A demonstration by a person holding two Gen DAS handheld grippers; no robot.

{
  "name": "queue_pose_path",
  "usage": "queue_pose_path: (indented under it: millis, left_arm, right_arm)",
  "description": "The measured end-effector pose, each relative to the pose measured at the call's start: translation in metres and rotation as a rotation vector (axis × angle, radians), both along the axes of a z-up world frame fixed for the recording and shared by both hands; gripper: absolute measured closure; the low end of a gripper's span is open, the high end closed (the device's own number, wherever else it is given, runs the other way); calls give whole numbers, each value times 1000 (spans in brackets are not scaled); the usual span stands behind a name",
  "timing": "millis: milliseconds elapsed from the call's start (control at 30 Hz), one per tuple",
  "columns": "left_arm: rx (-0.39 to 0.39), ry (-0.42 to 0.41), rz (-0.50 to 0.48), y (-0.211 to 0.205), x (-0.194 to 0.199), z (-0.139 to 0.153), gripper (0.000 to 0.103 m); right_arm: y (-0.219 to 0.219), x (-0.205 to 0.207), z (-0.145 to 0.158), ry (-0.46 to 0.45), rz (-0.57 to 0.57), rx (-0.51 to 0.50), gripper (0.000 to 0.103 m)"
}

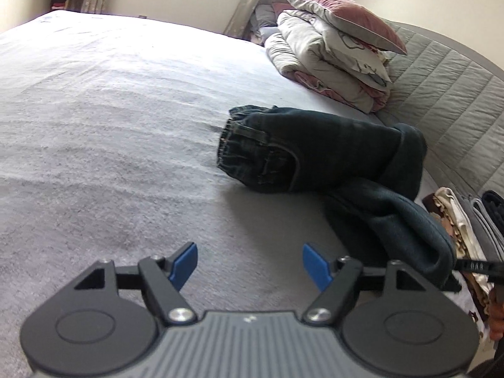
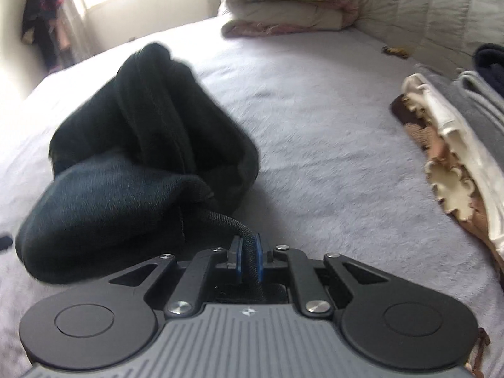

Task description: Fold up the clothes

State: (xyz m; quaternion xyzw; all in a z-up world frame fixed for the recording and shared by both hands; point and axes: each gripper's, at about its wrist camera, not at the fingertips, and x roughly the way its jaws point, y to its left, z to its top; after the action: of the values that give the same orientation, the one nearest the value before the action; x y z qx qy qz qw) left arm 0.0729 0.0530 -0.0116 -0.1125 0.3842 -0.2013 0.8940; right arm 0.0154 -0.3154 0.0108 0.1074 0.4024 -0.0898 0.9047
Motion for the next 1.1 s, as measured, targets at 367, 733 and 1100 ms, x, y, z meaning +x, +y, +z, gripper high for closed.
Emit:
queue_pose_path:
  millis: [367,733,1100]
  left_arm:
    - [81,55,121,20,15,-2,22]
    - [65,60,178,44,29,3,22]
    - [58,68,213,62,41,2,22]
  right_arm:
    - [53,-3,42,-110,194,-74,61]
    - [163,72,33,-243,585,-193,58]
    - [225,151,-37,-144,660,-351,58]
